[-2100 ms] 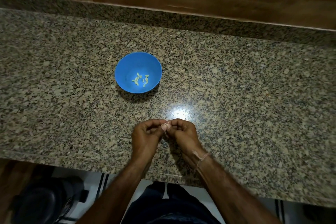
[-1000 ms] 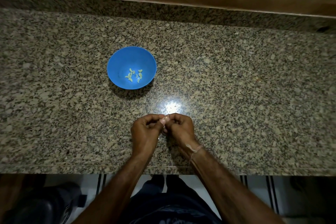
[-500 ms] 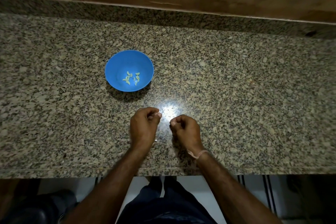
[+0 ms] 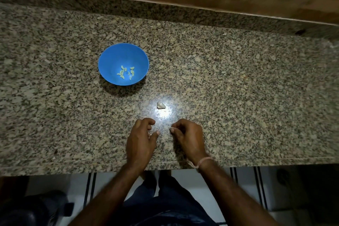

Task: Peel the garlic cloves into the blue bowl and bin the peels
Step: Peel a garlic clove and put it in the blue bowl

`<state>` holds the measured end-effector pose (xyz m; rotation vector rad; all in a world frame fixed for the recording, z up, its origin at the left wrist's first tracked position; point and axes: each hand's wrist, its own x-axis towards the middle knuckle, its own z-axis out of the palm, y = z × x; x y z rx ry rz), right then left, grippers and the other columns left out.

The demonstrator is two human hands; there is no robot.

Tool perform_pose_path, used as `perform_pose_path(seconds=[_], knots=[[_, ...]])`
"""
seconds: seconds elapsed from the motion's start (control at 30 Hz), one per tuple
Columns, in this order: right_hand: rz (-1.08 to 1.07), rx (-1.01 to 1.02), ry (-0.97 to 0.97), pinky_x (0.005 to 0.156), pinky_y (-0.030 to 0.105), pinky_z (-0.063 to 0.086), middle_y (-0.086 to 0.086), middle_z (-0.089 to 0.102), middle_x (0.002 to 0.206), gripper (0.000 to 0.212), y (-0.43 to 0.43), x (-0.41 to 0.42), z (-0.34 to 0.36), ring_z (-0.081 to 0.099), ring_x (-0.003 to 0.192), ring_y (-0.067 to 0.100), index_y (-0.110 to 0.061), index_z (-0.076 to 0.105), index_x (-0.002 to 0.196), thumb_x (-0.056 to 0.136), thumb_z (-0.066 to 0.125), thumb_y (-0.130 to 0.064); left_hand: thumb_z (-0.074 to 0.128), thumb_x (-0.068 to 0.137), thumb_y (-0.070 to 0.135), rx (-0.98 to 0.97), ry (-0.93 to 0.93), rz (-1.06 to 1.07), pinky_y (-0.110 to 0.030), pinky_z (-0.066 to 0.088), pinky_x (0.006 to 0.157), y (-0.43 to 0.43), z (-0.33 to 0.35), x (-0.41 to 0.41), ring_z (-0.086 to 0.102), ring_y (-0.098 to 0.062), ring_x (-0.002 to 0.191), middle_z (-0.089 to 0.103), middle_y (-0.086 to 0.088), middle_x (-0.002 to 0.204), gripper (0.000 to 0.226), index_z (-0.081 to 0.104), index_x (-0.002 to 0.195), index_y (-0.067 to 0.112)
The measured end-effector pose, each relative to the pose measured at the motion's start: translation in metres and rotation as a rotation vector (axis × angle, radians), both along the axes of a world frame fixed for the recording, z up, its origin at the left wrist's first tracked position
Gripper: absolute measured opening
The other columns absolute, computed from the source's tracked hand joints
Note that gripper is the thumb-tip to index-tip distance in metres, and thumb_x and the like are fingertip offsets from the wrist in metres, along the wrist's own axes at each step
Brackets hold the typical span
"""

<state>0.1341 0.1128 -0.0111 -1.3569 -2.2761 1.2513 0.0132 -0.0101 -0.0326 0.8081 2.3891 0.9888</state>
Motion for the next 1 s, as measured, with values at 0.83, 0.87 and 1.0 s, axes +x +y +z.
perform_pose_path(seconds=[0.83,0.87,1.0], knots=[[-0.122,-0.408,0.045,0.066,0.027,0.058,0.006,0.074,0.073,0.013,0.011,-0.011,0.006,0.069,0.066,0.016,-0.007,0.074,0.077,0.090,0.077,-0.006,0.068,0.096,0.025,0.073,-0.233,0.047,-0.027,0.055,0.071,0.022,0.016,0.018,0.067,-0.005,0.087,0.071,0.017,0.091,0.010,0.074,0.101,0.031],[-0.194,-0.602,0.160,0.068,0.031,0.061,0.013,0.074,0.075,0.008,0.011,-0.007,0.010,0.070,0.067,0.020,0.002,0.075,0.086,0.092,0.075,-0.003,0.070,0.095,0.026,0.096,-0.282,0.061,-0.031,0.058,0.070,0.024,0.017,0.019,0.068,-0.004,0.082,0.073,0.015,0.086,0.006,0.074,0.095,0.030],[-0.315,-0.905,0.318,0.081,0.040,0.065,0.022,0.073,0.081,0.006,0.008,0.006,0.010,0.072,0.072,0.023,0.006,0.073,0.092,0.095,0.068,0.006,0.073,0.092,0.022,0.110,-0.403,0.147,-0.040,0.061,0.068,0.028,0.018,0.024,0.071,-0.011,0.071,0.074,0.007,0.074,0.011,0.073,0.082,0.027]])
